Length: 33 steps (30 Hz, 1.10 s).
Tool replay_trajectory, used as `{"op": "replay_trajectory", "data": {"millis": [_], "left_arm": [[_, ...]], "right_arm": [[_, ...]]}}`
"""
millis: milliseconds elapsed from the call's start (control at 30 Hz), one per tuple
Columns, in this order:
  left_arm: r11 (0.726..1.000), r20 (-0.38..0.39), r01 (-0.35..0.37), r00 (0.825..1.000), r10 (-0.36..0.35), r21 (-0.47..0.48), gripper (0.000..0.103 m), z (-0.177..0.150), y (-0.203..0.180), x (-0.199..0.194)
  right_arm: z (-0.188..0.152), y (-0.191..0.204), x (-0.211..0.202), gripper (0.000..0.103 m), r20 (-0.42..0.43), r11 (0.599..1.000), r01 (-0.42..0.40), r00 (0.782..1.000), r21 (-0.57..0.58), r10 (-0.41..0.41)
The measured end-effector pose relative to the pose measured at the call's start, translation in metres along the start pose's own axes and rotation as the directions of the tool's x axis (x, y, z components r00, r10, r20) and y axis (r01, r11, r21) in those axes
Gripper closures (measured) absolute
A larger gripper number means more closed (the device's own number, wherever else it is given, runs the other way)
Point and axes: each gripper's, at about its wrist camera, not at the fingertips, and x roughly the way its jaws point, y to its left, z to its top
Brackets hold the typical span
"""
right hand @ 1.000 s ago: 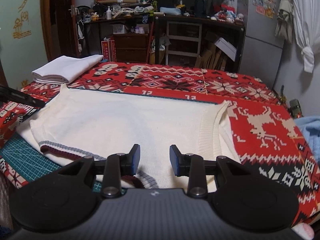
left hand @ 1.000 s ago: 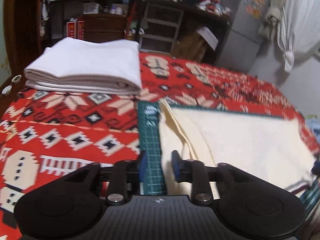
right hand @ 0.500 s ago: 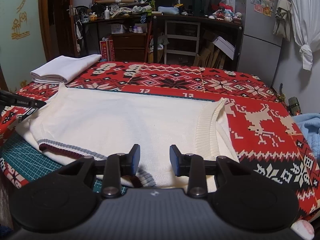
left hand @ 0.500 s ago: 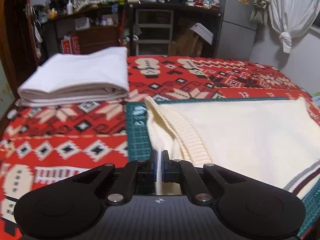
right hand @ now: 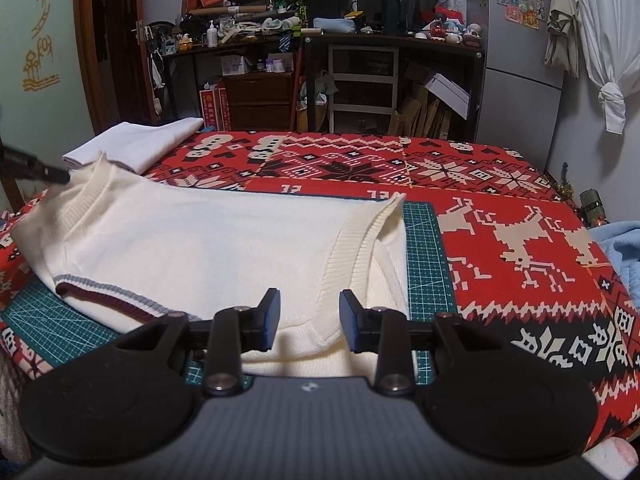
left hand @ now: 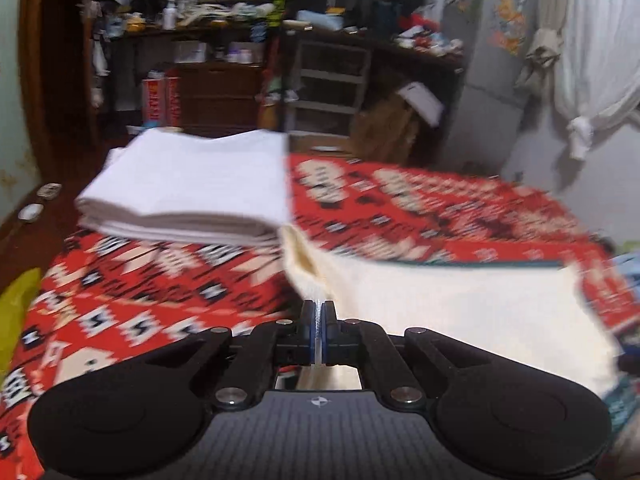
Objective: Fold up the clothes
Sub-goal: 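Move the left gripper to the ribbed armhole edge and close on it, then lift the armhole edge with the left gripper and fold it over the vest body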
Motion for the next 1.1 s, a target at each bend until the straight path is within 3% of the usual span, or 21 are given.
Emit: {"op": "replay_trajectory", "data": {"millis": [100,233,333,467,600,700,733,800,900,1000,1100], "left_arm": [[0.994,-0.012,0.105,0.994,-0.105,-0.006,0.100,0.018,-0.025,-0.005],[0.971,-0.061,0.235,0.970,-0.237,-0.036,0.100,0.032,-0.065,0.004],[0.953,-0.103,0.294,0.948,-0.301,-0.077,0.100,0.028,-0.093,0.028],[0.935,-0.162,0.317,0.926,-0.341,-0.159,0.100,-0.001,-0.114,0.073],[0.887,-0.186,0.346,0.892,-0.412,-0.307,0.097,-0.031,-0.113,0.100],[0.839,-0.117,0.416,0.870,-0.480,-0.352,0.094,-0.035,-0.105,0.082],[0.826,-0.085,0.439,0.864,-0.496,-0.353,0.087,-0.034,-0.102,0.072],[0.821,-0.025,0.470,0.863,-0.504,-0.325,0.072,-0.028,-0.093,0.048],[0.863,0.024,0.435,0.896,-0.444,-0.258,0.071,-0.023,-0.071,0.020],[0.905,0.019,0.356,0.932,-0.362,-0.232,0.071,-0.029,-0.044,0.010],[0.915,-0.009,0.306,0.948,-0.319,-0.263,0.071,-0.045,-0.019,0.015]], "right_arm": [[0.001,-0.001,-0.001,0.067,0.006,1.000,-0.001,1.000,0.008,0.001],[0.000,-0.004,-0.003,0.067,0.008,1.000,-0.002,1.000,0.023,0.002],[-0.001,-0.004,-0.004,0.067,0.009,1.000,-0.003,1.000,0.029,0.003],[0.001,0.000,-0.007,0.067,0.011,1.000,-0.012,1.000,0.025,0.012],[0.005,0.006,-0.007,0.067,0.017,0.999,-0.044,0.999,0.020,0.044],[0.011,0.010,-0.002,0.067,0.010,0.994,-0.096,0.995,0.042,0.096],[0.013,0.012,0.001,0.067,0.006,0.992,-0.117,0.993,0.052,0.117],[0.017,0.016,0.007,0.067,-0.002,0.985,-0.159,0.987,0.072,0.160],[0.025,0.026,0.021,0.066,-0.023,0.965,-0.231,0.972,0.122,0.236],[0.031,0.034,0.041,0.061,-0.046,0.931,-0.304,0.947,0.201,0.319],[0.035,0.038,0.065,0.060,-0.066,0.892,-0.340,0.925,0.299,0.375]]}}
